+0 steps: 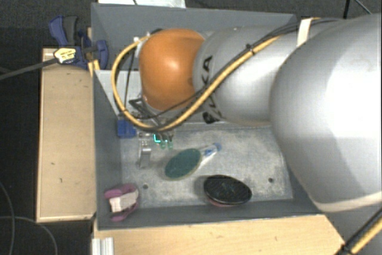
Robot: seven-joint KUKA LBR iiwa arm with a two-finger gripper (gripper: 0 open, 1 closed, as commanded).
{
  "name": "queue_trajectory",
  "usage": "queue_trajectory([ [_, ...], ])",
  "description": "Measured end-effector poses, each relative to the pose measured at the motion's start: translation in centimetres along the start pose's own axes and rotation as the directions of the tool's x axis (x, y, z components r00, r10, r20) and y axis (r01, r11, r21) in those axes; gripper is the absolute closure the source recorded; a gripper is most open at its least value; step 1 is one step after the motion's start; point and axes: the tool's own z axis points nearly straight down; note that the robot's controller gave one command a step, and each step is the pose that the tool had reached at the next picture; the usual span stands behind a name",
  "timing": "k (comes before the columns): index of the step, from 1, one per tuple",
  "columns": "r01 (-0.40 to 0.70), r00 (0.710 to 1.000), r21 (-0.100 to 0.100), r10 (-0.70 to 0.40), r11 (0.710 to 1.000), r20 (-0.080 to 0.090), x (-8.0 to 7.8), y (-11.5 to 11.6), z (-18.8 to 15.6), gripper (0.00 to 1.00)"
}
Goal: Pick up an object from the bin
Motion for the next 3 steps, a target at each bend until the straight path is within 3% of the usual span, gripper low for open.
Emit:
queue_trajectory([
  [1,0.099,0.995,0.001,-0.099,0.995,0.004,6.9,-6.8,7.0,0.00],
  [2,0.142,0.990,0.004,-0.142,0.990,0.006,5.7,-16.2,6.9,0.00],
  [3,0.143,0.990,-0.001,-0.143,0.990,0.006,5.8,-15.6,6.9,1.00],
])
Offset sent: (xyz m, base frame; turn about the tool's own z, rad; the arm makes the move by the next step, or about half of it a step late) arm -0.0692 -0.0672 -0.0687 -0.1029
